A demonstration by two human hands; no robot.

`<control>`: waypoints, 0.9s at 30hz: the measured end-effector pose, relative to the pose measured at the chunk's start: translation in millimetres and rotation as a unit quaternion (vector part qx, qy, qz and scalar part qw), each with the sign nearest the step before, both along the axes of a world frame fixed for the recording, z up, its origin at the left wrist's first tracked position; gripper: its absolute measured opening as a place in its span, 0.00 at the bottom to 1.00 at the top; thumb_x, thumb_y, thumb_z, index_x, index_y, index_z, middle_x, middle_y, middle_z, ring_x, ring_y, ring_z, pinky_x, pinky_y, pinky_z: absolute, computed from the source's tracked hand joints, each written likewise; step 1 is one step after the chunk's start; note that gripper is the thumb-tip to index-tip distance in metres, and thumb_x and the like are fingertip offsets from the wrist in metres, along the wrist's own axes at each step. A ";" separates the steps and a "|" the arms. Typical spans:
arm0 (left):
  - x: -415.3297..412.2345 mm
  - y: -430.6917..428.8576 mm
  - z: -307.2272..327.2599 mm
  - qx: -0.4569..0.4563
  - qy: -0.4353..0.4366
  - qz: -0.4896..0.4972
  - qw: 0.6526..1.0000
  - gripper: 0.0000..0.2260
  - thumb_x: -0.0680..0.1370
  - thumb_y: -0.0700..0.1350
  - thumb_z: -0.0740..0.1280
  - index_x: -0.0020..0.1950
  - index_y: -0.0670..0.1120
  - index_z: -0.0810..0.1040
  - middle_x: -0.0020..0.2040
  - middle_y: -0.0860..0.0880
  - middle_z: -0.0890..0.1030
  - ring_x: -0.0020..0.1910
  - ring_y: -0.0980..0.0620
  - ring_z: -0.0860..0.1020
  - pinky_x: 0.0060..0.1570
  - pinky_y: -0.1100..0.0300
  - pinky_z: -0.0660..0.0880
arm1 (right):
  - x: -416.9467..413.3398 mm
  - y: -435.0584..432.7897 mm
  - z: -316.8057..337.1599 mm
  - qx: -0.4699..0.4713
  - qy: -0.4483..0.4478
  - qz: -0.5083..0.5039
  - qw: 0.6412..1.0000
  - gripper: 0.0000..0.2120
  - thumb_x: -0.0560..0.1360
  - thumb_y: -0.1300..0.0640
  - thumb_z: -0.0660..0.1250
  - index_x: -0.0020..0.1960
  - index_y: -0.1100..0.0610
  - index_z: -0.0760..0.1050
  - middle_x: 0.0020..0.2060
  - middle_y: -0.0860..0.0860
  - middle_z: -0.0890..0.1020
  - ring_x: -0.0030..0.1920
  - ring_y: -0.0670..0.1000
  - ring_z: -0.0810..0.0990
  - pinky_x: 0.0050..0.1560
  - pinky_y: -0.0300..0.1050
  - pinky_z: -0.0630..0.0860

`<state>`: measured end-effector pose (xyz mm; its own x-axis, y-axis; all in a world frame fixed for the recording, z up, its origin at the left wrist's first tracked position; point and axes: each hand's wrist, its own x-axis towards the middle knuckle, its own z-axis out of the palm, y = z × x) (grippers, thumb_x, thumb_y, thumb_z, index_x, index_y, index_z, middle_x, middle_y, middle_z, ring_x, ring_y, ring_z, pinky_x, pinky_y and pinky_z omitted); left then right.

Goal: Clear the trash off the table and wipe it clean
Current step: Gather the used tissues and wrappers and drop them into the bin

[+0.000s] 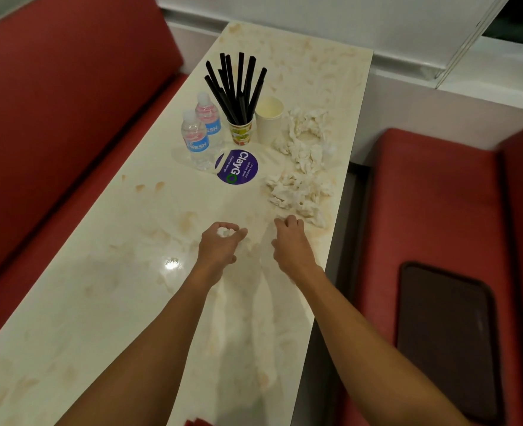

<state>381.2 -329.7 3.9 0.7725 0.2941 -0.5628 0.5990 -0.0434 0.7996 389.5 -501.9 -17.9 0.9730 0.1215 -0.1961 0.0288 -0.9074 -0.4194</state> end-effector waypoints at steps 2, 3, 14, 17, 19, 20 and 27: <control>0.3 -1.9 -0.2 -0.001 -0.002 -0.003 1.000 0.11 0.76 0.48 0.78 0.55 0.49 0.82 0.50 0.49 0.81 0.45 0.48 0.78 0.34 0.57 0.76 | -5.6 -1.9 -2.1 0.050 -0.002 -0.021 0.999 0.20 0.82 0.64 0.67 0.74 0.60 0.72 0.67 0.56 0.72 0.68 0.55 0.70 0.67 0.46 0.73; 0.5 -2.9 -0.1 0.000 -0.004 -0.005 1.000 0.10 0.76 0.48 0.78 0.55 0.49 0.82 0.50 0.49 0.81 0.45 0.48 0.79 0.35 0.57 0.76 | -8.9 -2.9 -2.4 0.067 -0.007 -0.031 0.997 0.17 0.83 0.63 0.66 0.71 0.60 0.75 0.65 0.55 0.73 0.66 0.54 0.70 0.65 0.45 0.74; 8.6 -20.2 -0.7 -0.005 -0.012 -0.026 1.000 0.08 0.77 0.46 0.76 0.55 0.49 0.82 0.50 0.50 0.81 0.45 0.49 0.79 0.36 0.56 0.77 | -12.9 -36.3 23.4 0.231 -0.163 -0.208 0.936 0.07 0.84 0.62 0.63 0.59 0.57 0.78 0.56 0.50 0.80 0.56 0.42 0.75 0.55 0.25 0.69; 14.2 -25.0 -0.3 -0.007 -0.016 -0.032 0.999 0.08 0.77 0.46 0.75 0.55 0.50 0.82 0.52 0.50 0.81 0.47 0.49 0.79 0.37 0.56 0.78 | 4.2 -47.6 26.2 0.219 -0.189 -0.232 0.929 0.11 0.84 0.65 0.59 0.60 0.56 0.78 0.55 0.50 0.79 0.57 0.42 0.71 0.59 0.35 0.73; 17.5 -27.1 -1.3 -0.012 -0.015 -0.032 0.999 0.08 0.77 0.45 0.75 0.55 0.50 0.82 0.51 0.50 0.82 0.46 0.49 0.79 0.38 0.56 0.78 | 18.4 -51.4 27.8 0.197 -0.183 -0.250 0.930 0.12 0.83 0.64 0.59 0.62 0.58 0.78 0.57 0.51 0.76 0.60 0.46 0.69 0.63 0.47 0.73; 18.7 -27.6 -2.3 -0.014 -0.014 -0.032 0.999 0.08 0.77 0.45 0.75 0.55 0.50 0.83 0.51 0.50 0.82 0.45 0.49 0.79 0.38 0.56 0.78 | 24.6 -52.5 27.2 0.185 -0.161 -0.255 0.935 0.12 0.84 0.60 0.60 0.64 0.58 0.77 0.58 0.52 0.75 0.61 0.49 0.68 0.63 0.49 0.72; 20.7 -26.7 -4.6 -0.013 -0.007 -0.026 1.000 0.08 0.77 0.46 0.75 0.55 0.50 0.83 0.51 0.50 0.82 0.46 0.49 0.79 0.39 0.56 0.78 | 31.8 -50.2 10.1 0.082 -0.028 -0.230 0.969 0.28 0.72 0.24 0.66 0.59 0.45 0.77 0.64 0.53 0.69 0.68 0.56 0.63 0.65 0.54 0.72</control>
<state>402.0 -356.3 -0.6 0.7948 0.2383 -0.5581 0.5845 -0.0533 0.8097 421.3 -552.0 -7.8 0.9401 -0.3034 -0.1554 -0.3362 -0.7506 -0.5688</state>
